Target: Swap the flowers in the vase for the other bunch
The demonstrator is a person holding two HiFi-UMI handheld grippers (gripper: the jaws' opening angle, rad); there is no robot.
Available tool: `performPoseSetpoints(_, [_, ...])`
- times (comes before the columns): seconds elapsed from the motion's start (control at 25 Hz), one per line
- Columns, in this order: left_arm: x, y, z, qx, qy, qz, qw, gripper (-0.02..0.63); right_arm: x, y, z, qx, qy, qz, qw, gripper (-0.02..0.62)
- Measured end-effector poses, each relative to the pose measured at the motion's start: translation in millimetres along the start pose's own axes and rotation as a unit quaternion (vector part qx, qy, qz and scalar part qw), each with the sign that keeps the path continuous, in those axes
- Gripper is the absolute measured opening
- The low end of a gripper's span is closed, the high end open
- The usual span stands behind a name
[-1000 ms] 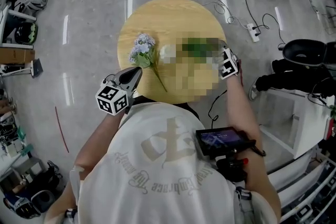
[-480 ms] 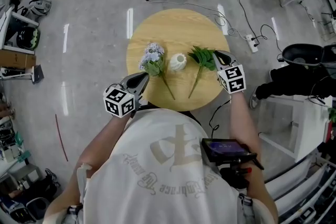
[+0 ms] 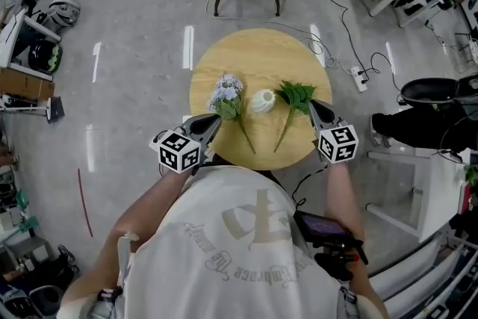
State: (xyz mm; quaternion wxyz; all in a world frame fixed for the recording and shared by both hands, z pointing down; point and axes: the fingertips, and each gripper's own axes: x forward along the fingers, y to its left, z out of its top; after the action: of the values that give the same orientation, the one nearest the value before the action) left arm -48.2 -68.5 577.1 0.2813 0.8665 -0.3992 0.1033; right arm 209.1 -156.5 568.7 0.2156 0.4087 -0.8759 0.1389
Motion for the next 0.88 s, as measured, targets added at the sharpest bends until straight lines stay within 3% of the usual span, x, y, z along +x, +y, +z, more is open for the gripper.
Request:
performPoseSetpoints(0.48, [-12,15,-15,-0.007,0.019,-0.009,0.9998,0.015,-1,63,0,0.036,-0.038,0.025,0.998,0.009])
performPoseSetpoints(0.88, [-10,25,-25,-0.013,0.035,-0.007,0.9993,0.015,5,95,-23,0.058,-0.015,0.041,0.997,0.009])
